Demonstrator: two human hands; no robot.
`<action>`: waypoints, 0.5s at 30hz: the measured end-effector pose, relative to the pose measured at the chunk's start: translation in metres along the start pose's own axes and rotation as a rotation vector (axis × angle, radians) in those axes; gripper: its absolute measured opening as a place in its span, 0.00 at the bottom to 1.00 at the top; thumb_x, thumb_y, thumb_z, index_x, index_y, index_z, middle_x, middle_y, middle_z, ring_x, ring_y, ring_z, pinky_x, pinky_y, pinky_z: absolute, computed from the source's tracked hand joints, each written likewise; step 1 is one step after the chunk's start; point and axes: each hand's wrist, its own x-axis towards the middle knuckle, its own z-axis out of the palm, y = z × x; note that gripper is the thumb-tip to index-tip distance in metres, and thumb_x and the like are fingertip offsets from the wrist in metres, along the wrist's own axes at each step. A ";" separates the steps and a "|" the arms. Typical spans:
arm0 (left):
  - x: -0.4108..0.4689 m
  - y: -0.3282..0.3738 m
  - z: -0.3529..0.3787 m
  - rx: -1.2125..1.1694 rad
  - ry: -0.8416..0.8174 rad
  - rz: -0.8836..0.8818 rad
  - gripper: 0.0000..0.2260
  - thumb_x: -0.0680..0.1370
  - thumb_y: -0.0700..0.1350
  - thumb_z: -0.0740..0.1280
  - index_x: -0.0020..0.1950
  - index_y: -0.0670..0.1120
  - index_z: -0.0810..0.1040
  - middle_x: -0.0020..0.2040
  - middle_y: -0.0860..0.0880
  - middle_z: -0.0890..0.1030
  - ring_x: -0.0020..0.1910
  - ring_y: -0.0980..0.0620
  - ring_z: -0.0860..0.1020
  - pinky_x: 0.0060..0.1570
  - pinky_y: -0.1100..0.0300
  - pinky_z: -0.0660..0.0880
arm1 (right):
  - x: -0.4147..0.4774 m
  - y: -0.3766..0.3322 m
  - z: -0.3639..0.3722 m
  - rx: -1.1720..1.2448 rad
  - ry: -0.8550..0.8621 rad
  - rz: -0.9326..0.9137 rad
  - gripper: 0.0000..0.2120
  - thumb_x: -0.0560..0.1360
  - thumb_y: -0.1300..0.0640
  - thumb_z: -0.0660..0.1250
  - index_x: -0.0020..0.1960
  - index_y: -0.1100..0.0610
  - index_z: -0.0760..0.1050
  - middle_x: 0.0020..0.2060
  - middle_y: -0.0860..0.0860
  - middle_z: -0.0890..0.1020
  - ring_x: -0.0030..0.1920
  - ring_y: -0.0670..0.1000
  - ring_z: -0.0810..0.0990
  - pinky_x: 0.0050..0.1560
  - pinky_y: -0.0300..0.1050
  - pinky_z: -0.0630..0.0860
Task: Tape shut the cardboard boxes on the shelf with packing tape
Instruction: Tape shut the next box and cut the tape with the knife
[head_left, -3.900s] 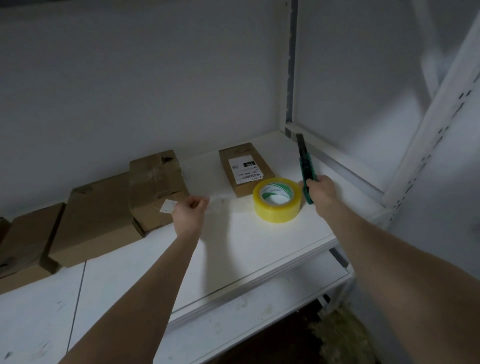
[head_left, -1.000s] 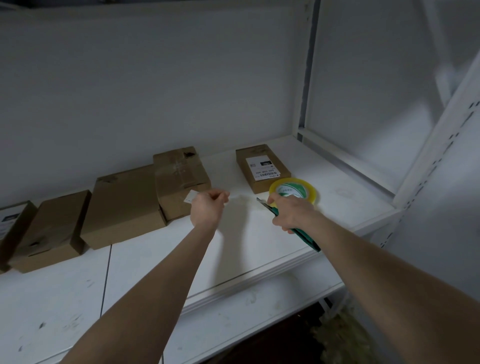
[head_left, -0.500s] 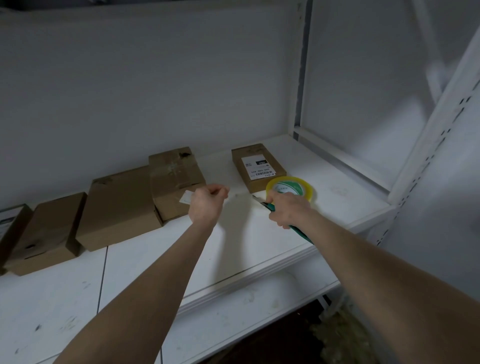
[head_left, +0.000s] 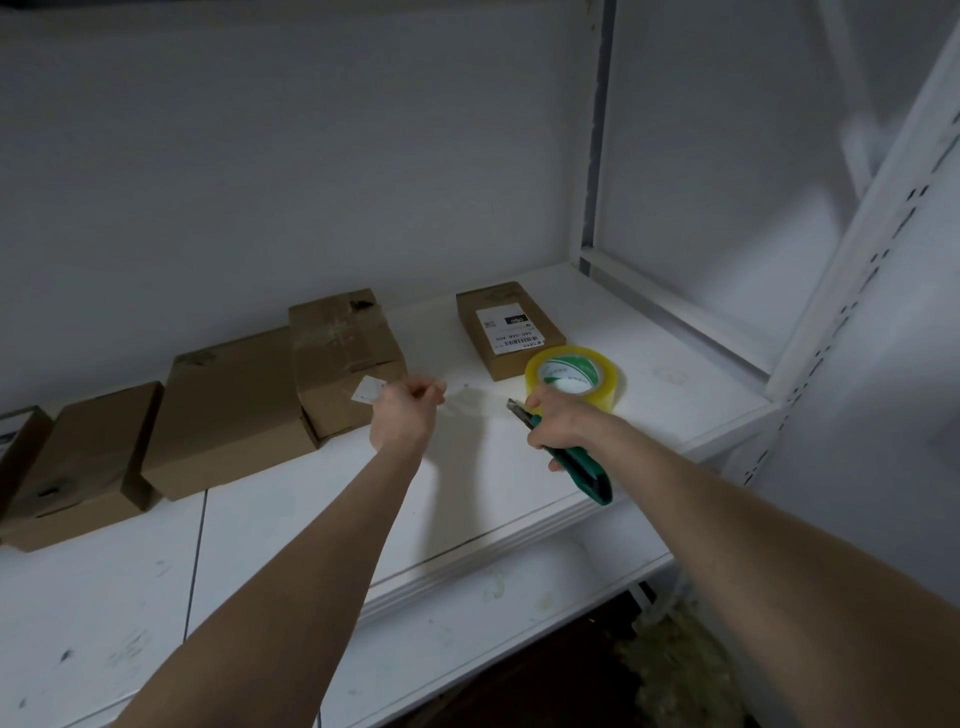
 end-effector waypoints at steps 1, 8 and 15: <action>0.001 0.001 0.000 0.007 0.004 0.007 0.06 0.78 0.51 0.66 0.43 0.53 0.80 0.43 0.53 0.83 0.46 0.51 0.81 0.48 0.51 0.79 | 0.000 0.000 0.000 0.004 -0.002 -0.002 0.28 0.77 0.67 0.61 0.73 0.51 0.59 0.56 0.55 0.70 0.38 0.53 0.80 0.46 0.49 0.83; 0.002 0.004 0.006 0.051 0.040 0.021 0.08 0.79 0.50 0.65 0.51 0.50 0.82 0.46 0.51 0.83 0.46 0.50 0.80 0.46 0.56 0.76 | 0.002 -0.001 0.002 0.006 0.002 0.009 0.26 0.77 0.68 0.60 0.71 0.51 0.61 0.56 0.55 0.69 0.38 0.53 0.79 0.33 0.42 0.79; 0.001 -0.005 -0.002 0.164 -0.001 0.074 0.07 0.79 0.50 0.64 0.43 0.53 0.81 0.43 0.52 0.82 0.43 0.50 0.80 0.38 0.59 0.74 | 0.004 -0.001 -0.006 0.156 -0.072 0.025 0.26 0.77 0.67 0.64 0.72 0.51 0.63 0.55 0.56 0.71 0.40 0.53 0.80 0.37 0.43 0.81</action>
